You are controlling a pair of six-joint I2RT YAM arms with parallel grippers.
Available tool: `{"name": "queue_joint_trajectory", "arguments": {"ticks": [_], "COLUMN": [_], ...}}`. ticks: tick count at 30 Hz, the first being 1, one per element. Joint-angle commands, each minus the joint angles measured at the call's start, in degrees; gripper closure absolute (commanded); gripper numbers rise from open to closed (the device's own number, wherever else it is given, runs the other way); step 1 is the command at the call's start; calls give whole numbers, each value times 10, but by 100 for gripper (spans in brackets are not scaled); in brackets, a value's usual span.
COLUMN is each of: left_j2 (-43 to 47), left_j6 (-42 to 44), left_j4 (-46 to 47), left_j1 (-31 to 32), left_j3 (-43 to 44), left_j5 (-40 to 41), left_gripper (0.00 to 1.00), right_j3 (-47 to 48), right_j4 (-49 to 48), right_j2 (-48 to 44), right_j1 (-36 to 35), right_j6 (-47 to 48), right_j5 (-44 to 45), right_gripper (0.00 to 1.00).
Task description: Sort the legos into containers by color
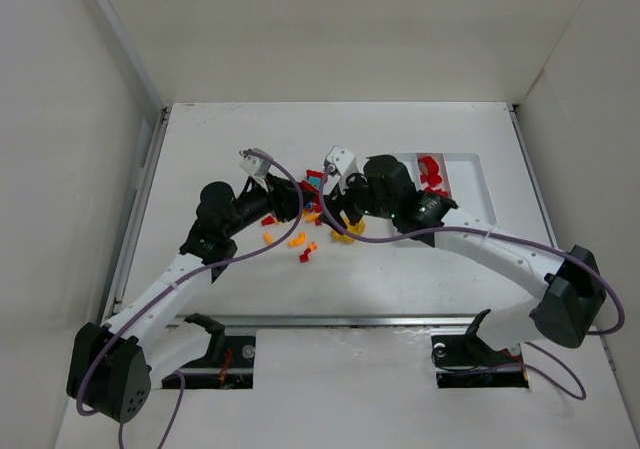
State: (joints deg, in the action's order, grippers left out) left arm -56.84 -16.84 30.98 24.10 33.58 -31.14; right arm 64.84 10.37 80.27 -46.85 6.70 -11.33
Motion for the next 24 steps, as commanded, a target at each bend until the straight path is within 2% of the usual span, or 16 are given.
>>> {"name": "queue_joint_trajectory", "arguments": {"ticks": [1,2,10,15,18,19,20,22,23,24], "left_j2": [7,7,7,7,7,7,7,7,7,7], "left_j6": [-17,-17,-6,-6,-6,-1,-1,-1,-1,-1], "left_j4": [49,49,49,49,49,49,49,49,44,43], "left_j1": [-1,-1,-1,-1,-1,-1,-1,-1,-1,-1], "left_j3": [26,26,19,19,19,19,19,19,19,19], "left_j5": [-27,-34,-33,-33,-33,-33,-33,-33,-33,-33], "left_gripper": [100,100,100,100,100,100,100,100,100,100], "right_j3": [32,32,42,49,55,55,55,55,55,55], "right_j4": [-28,-28,-55,-69,-69,-74,-80,-80,-80,-85], "right_j2": [-6,-6,10,26,32,32,32,32,32,32], "right_j1": [-7,-7,-7,-12,-12,-12,-12,-12,-12,-12], "right_j6": [-6,-6,-27,-34,-39,-44,-44,-50,-50,-56], "right_j5": [61,61,30,11,4,4,4,4,4,4], "right_gripper": [26,31,31,37,51,57,68,76,84,89]}}
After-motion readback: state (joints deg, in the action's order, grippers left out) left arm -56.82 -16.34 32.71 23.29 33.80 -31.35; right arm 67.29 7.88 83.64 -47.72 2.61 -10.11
